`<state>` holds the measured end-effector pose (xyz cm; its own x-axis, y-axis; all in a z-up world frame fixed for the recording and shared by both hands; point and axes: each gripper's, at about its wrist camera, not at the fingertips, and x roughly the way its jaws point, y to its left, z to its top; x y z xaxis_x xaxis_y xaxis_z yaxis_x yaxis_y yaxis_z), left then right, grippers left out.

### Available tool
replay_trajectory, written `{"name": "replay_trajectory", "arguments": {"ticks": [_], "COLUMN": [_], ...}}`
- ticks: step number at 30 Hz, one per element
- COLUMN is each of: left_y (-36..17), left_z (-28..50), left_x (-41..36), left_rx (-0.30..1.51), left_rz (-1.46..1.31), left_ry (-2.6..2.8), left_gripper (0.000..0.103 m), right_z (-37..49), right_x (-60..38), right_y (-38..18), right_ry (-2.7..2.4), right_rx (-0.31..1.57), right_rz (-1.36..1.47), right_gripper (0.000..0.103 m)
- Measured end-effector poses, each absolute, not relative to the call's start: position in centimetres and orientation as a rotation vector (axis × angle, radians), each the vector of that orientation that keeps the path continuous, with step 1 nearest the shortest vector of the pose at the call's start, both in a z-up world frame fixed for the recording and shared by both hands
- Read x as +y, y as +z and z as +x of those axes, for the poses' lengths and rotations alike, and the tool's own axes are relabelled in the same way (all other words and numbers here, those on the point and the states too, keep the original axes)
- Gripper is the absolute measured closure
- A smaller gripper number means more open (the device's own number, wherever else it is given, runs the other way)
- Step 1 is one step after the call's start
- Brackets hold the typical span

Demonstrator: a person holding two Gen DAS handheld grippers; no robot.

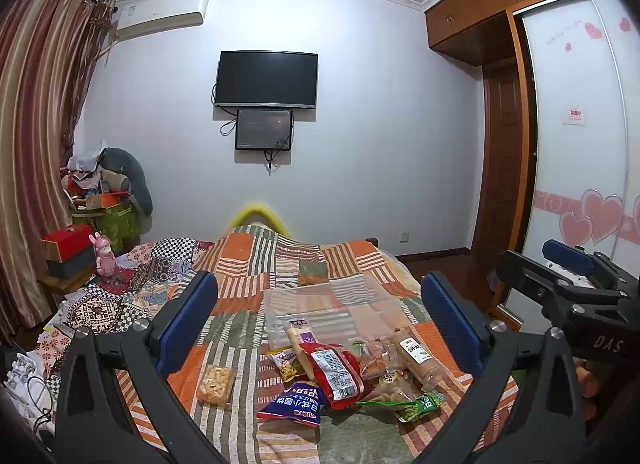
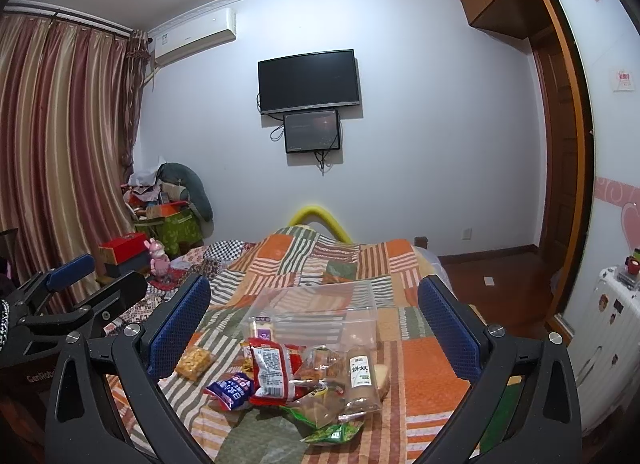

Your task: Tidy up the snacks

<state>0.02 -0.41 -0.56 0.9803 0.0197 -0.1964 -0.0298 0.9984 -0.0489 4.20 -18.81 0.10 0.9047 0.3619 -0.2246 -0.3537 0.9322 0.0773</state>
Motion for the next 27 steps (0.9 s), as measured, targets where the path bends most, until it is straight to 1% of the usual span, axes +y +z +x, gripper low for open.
{"name": "replay_trajectory", "arguments": {"ticks": [21,27], "left_y": [-1.0,-2.3], "left_z": [0.2,1.4], "left_x": [0.3,1.5], "left_rx": [0.205,0.252], "left_rz": [-0.067,-0.064], "left_ry": [0.032,0.051], "left_gripper": [0.000,0.000], "right_z": [4.2,5.7], "right_x": [-18.9,-19.0], "right_y": [-0.2,-1.4], "right_ry": [0.376,0.344], "right_rx": [0.235,0.291], "right_rz": [0.036,0.023], "right_gripper": [0.000,0.000]}}
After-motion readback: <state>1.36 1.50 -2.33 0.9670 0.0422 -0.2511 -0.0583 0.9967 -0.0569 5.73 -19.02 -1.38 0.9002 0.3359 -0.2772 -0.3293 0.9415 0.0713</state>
